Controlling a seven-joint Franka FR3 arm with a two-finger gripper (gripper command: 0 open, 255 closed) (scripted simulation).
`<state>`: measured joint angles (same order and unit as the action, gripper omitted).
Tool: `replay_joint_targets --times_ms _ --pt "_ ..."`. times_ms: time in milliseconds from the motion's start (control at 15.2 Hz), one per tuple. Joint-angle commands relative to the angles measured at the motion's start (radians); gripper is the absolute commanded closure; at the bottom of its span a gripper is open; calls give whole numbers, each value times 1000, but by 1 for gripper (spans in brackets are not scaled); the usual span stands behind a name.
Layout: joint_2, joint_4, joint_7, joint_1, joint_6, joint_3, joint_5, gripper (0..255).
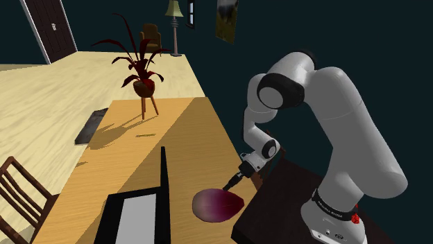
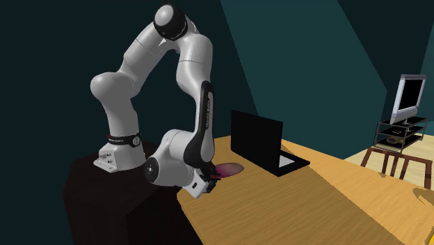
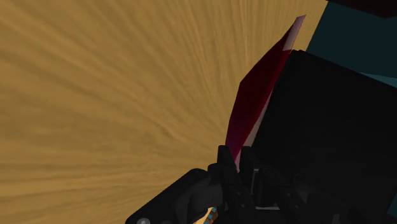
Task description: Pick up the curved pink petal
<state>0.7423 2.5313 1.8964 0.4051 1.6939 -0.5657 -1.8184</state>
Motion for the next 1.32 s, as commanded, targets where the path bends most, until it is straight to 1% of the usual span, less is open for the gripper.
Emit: replay_joint_targets --times_ms 0,132,660,1122,1254 --pt "0 0 0 0 0 0 0 255" --pt "0 1 1 0 -1 -1 1 255" --pt "-151 75 -59 47 47 -70 70 255" --pt "-298 132 -124 93 108 -136 141 255" --pt "-301 133 -126 94 110 -137 143 255"
